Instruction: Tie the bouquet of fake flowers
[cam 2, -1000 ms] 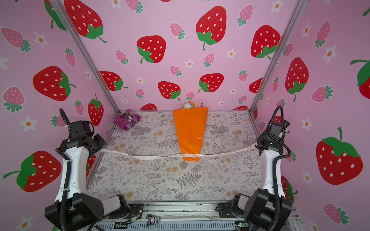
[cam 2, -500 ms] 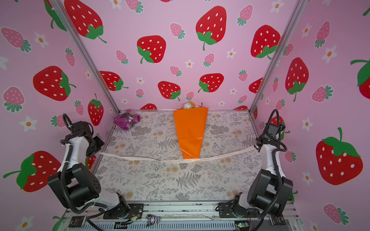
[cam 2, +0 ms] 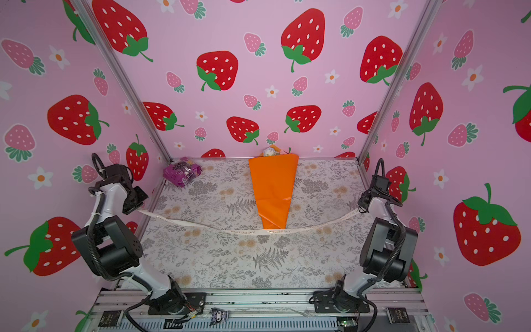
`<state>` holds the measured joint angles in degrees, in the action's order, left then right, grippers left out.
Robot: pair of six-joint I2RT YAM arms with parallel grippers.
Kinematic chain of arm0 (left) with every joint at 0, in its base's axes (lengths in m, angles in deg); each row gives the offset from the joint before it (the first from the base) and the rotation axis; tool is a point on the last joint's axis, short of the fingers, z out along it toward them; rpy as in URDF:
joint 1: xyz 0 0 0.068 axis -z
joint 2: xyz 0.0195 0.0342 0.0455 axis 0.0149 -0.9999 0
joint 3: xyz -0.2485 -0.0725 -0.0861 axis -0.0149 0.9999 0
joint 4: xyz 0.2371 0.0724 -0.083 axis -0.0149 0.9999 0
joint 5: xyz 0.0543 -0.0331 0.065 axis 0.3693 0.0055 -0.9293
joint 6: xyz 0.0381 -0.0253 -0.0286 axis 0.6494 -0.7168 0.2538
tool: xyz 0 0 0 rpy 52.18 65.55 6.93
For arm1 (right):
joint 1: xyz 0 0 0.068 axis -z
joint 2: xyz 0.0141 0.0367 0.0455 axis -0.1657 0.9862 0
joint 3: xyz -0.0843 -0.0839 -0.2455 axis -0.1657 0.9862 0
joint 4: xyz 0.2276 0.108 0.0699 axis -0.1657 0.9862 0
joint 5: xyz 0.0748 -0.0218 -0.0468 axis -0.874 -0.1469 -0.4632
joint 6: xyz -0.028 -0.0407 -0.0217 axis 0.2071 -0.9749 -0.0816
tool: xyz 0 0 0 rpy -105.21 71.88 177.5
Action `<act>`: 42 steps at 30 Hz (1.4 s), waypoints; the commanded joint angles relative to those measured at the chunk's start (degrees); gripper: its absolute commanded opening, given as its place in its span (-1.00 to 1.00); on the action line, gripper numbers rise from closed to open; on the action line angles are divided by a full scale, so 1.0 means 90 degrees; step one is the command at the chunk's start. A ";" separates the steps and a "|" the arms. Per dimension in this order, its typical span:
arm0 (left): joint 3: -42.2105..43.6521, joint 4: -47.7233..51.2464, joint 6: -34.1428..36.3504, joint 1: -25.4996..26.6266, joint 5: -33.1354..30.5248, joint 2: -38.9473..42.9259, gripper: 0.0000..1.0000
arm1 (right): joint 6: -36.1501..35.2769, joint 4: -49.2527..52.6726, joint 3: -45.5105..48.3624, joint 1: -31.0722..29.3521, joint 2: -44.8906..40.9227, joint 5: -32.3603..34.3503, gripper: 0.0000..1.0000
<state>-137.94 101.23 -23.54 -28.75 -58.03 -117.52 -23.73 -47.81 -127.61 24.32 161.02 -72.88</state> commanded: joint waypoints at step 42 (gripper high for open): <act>-0.0405 -0.3095 -0.1956 0.4721 0.5081 -0.1874 0.55 | 0.1329 -0.2672 -0.0172 -0.2710 0.1343 -0.5599 0.27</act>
<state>-137.13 79.90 -35.36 12.60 -17.55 -130.78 -14.75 -64.93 -125.77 0.44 170.35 -117.47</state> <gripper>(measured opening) 0.772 0.633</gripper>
